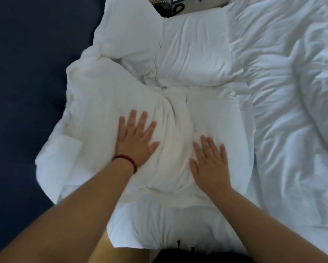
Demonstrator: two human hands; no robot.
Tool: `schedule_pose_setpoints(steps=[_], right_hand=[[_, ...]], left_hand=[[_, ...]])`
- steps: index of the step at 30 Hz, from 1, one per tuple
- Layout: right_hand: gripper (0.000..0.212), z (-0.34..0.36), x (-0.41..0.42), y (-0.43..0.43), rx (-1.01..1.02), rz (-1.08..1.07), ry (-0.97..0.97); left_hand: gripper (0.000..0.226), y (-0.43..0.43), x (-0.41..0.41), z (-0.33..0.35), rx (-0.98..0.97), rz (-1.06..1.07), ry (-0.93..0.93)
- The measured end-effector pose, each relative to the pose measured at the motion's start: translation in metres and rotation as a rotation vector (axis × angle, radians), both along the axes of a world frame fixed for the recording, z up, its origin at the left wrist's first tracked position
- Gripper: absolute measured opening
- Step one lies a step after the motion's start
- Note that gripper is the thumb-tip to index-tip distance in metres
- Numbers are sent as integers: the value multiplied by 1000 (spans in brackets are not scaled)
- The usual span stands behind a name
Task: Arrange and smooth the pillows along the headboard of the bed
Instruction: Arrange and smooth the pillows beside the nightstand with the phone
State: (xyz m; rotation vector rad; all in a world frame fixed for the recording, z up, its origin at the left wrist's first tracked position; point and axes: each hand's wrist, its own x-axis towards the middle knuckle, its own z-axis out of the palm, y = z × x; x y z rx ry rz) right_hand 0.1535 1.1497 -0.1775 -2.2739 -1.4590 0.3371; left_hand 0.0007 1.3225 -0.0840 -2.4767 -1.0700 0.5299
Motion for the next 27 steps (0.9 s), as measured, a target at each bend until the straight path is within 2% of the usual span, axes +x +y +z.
schedule_pose_setpoints(steps=[3, 5, 7, 9, 11, 14, 16, 19, 22, 23, 25, 27], right_hand=[[70, -7, 19, -37, -6, 23, 81], [77, -9, 30, -53, 22, -50, 219], [83, -10, 42, -65, 30, -253, 470], [88, -17, 56, -75, -44, -390, 732], [97, -29, 68, -83, -52, -443, 854], [118, -39, 75, -85, -7, -518, 992], [122, -44, 76, -83, 0, -548, 1092], [108, -44, 85, -80, 42, -641, 1314], [60, -46, 89, -87, 29, -739, 1693], [47, -44, 90, -90, -1, -751, 1742], [30, -42, 91, -96, -7, -728, 1663], [21, -37, 96, -100, 33, -676, 1437]], left_hand=[[72, 18, -3, -13, 20, 71, 94], [71, 16, 10, -15, 17, 110, 100], [69, 1, 19, -17, -19, 166, -39], [69, -30, 29, -24, -86, 231, -266], [76, -77, 48, -35, -219, 286, -423], [79, -138, 81, -49, -358, 264, -445], [79, -152, 101, -56, -395, 276, -426], [75, -148, 118, -69, -436, 305, -445], [73, -140, 112, -82, -447, 272, -437], [74, -137, 106, -86, -446, 260, -420], [74, -132, 99, -90, -460, 261, -395], [74, -130, 98, -89, -494, 278, -388]])
